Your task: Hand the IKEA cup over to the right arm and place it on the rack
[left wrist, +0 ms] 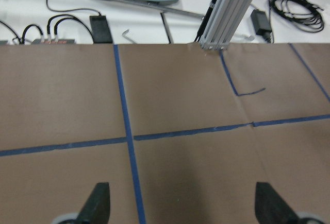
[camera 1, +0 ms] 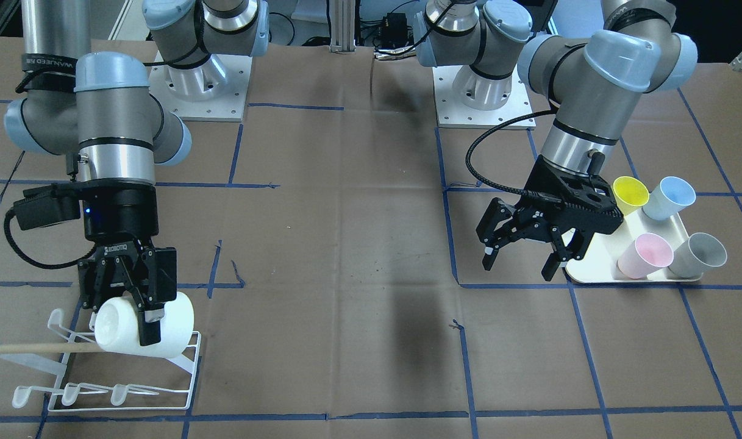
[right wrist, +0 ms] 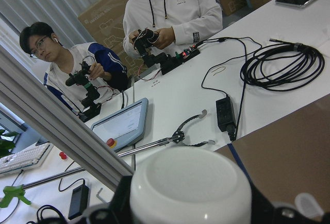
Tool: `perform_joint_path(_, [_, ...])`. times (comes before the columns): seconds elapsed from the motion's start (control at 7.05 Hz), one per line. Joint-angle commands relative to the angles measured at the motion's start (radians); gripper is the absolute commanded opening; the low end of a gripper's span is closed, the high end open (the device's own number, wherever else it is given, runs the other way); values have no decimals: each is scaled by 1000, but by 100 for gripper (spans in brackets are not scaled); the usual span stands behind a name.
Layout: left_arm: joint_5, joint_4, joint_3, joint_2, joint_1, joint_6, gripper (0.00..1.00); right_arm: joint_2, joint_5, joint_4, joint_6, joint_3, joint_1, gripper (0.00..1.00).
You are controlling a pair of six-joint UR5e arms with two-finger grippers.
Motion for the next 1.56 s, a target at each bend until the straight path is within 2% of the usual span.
perform_joint_path(0.0, [127,-494,232,24,-48,-83,99,47,-26,-22,-289,-39,-47,24])
perform_joint_path(0.14, [139,-697,334,22,-51,-93,99,96,-26,-61,-347,-83,-56,24])
perform_joint_path(0.28, [139,-820,399,24,-51,-126,99,145,-26,-101,-414,-120,-61,24])
perform_joint_path(0.43, [139,-832,403,24,-51,-128,99,183,-28,-170,-473,-127,-62,24])
perform_joint_path(0.57, [183,-834,391,25,-51,-123,99,210,-26,-198,-476,-127,-64,24])
perform_joint_path(0.99, [272,-820,302,53,-9,-11,97,227,-28,-207,-472,-72,-62,24])
perform_joint_path(1.42, [286,-815,193,123,209,261,97,260,-28,-221,-469,-64,-62,24])
